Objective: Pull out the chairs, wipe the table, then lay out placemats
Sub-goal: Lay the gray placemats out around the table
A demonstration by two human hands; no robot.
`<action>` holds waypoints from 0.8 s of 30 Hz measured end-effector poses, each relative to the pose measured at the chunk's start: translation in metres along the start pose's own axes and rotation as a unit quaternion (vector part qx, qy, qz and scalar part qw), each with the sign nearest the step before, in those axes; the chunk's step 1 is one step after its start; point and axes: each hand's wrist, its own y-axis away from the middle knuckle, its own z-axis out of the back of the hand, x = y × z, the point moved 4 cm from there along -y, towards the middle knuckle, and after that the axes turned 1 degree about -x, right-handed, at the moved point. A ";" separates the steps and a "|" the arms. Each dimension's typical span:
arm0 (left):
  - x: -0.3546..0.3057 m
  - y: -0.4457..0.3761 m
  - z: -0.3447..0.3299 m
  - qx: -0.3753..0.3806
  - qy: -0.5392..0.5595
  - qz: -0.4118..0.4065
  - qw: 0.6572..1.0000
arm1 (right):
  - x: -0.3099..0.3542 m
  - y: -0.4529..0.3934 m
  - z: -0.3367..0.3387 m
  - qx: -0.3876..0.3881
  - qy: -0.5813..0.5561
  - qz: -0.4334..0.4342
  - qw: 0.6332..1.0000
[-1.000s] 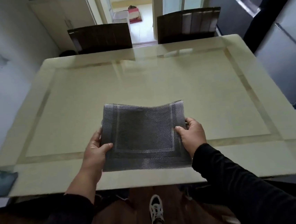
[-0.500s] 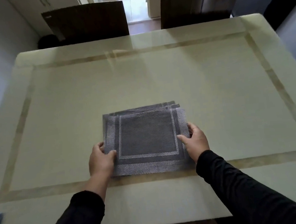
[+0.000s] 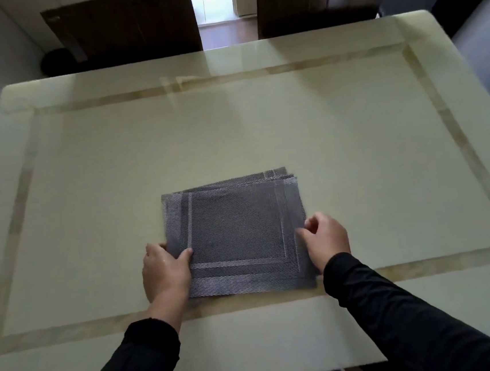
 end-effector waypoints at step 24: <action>0.007 0.086 -0.025 0.004 -0.034 0.106 0.994 | -0.043 0.027 0.048 0.154 -0.309 -0.049 0.937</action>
